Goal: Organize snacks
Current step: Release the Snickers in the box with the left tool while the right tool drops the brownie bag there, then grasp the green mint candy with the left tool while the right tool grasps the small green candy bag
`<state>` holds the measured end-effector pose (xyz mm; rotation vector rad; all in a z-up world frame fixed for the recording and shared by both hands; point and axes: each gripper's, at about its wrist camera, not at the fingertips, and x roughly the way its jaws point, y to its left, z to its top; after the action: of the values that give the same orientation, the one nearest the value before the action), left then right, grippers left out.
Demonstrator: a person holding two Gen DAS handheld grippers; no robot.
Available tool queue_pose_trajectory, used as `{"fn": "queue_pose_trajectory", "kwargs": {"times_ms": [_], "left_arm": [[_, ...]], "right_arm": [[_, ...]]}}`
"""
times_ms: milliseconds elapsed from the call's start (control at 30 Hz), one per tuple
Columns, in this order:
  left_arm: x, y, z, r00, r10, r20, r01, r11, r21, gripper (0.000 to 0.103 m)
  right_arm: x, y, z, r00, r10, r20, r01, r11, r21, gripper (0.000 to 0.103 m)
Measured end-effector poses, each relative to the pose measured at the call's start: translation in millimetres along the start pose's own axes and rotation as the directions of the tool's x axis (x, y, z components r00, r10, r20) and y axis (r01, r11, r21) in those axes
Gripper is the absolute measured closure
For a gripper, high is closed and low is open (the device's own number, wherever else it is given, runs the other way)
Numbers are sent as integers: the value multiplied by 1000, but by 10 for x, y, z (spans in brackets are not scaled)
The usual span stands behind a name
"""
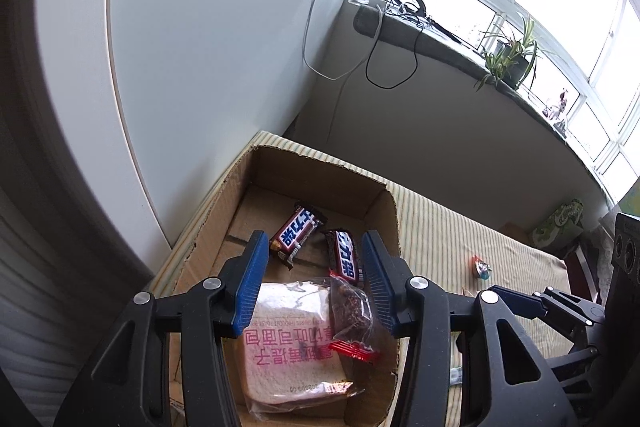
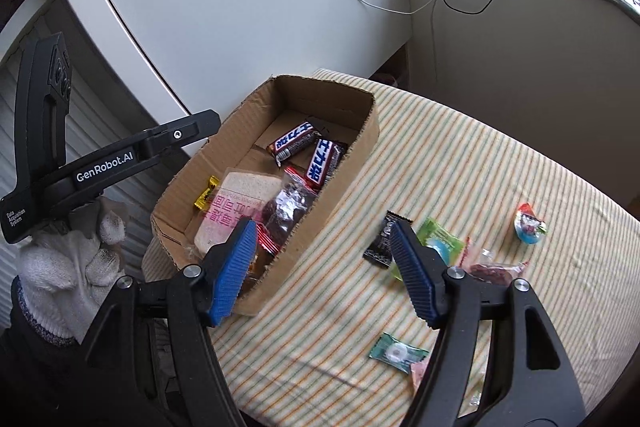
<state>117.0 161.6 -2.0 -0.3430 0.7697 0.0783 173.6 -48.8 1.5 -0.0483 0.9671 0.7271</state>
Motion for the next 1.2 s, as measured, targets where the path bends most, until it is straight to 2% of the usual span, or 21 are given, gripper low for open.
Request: {"fn": "queue_pose_trajectory", "kwargs": {"times_ms": [367,700,767,867,933,1067,1200], "left_arm": [[-82,-447,-274,997,-78,-25,79,995,68,56],[-2,-903,-658,979,-159,-127,180,968,173,56],[15,-994,-754,973,-173,-150,204,954,220,57],[66,-1126,-883,960,-191,-204,246,924,293,64],[114,-1223,-974,956,-176,-236,252,903,347,67],[290,-1455,-1207,939,-129,-320,276,837,472,72],[440,-1582,-1380,930,-79,-360,284,776,563,74]], "right_arm": [[-472,-694,-526,997,-78,4,77,994,82,31],[-613,-1068,-980,992,-119,-31,121,986,115,31],[-624,-1098,-1031,994,-108,-36,111,988,109,31],[-590,-1106,-1085,992,-113,-57,118,989,85,31],[-555,-1109,-1122,991,-115,-71,120,990,79,31],[-493,-1140,-1166,991,-104,-87,112,990,90,31],[-420,-1178,-1218,991,-86,-106,97,991,97,31]]}}
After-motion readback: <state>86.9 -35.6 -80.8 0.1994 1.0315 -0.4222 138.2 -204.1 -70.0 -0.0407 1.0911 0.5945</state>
